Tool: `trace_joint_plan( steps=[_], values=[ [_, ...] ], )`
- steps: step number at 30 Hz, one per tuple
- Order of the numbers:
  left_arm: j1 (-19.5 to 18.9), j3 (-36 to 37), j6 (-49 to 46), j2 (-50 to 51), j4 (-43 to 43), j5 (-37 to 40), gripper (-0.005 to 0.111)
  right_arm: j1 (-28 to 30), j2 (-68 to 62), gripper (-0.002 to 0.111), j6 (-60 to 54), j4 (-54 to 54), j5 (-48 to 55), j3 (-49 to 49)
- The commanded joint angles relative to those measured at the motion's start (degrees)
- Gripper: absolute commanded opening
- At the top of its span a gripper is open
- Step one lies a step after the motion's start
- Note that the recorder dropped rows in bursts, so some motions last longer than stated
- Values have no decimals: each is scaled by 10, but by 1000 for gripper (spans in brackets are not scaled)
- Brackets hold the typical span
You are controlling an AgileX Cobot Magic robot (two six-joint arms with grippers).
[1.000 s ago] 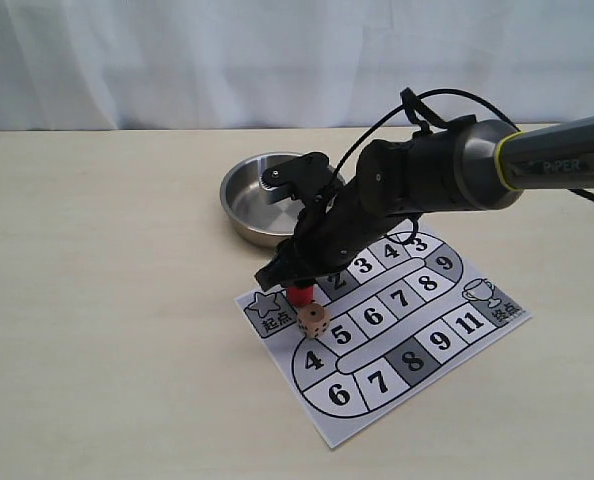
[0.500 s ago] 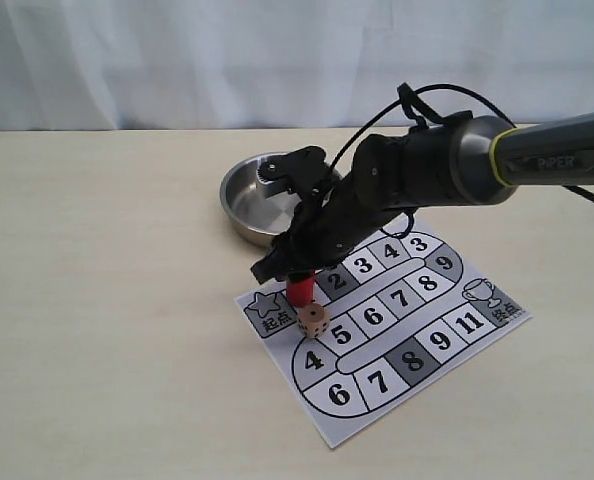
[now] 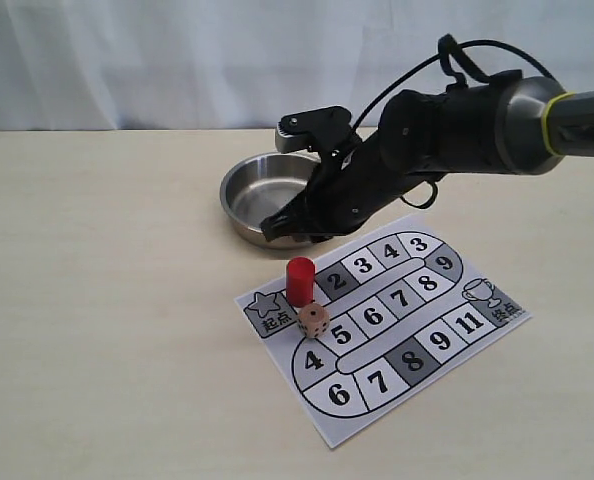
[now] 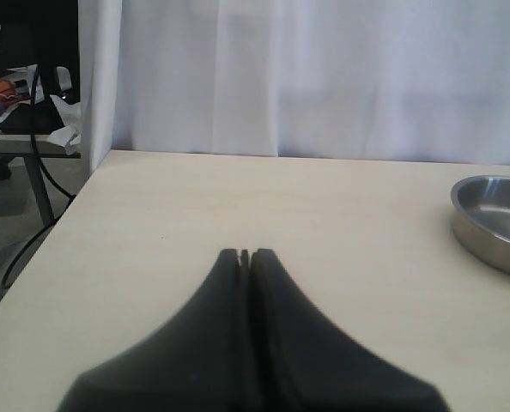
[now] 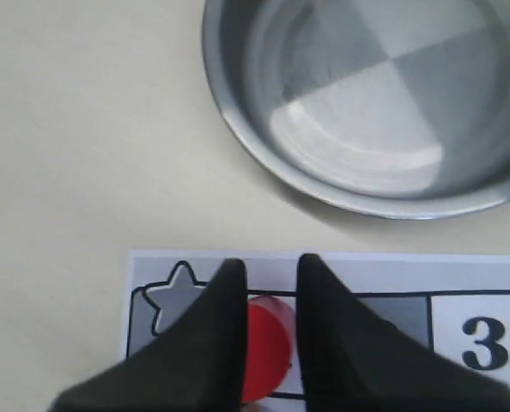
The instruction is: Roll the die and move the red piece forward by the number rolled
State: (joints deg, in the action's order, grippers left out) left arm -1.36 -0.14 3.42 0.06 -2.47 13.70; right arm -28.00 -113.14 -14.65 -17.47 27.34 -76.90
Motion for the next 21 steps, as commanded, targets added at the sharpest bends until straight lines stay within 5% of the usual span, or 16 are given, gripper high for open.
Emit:
trace_joint_plan(
  steps=[1,21],
  values=[
    [0,1,3,-1,0,-3,0,36,6,4,5,6,17,-4],
    [0,1,3,-1,0,-7,0,249,6,4,5,67,98,-4]
  ],
)
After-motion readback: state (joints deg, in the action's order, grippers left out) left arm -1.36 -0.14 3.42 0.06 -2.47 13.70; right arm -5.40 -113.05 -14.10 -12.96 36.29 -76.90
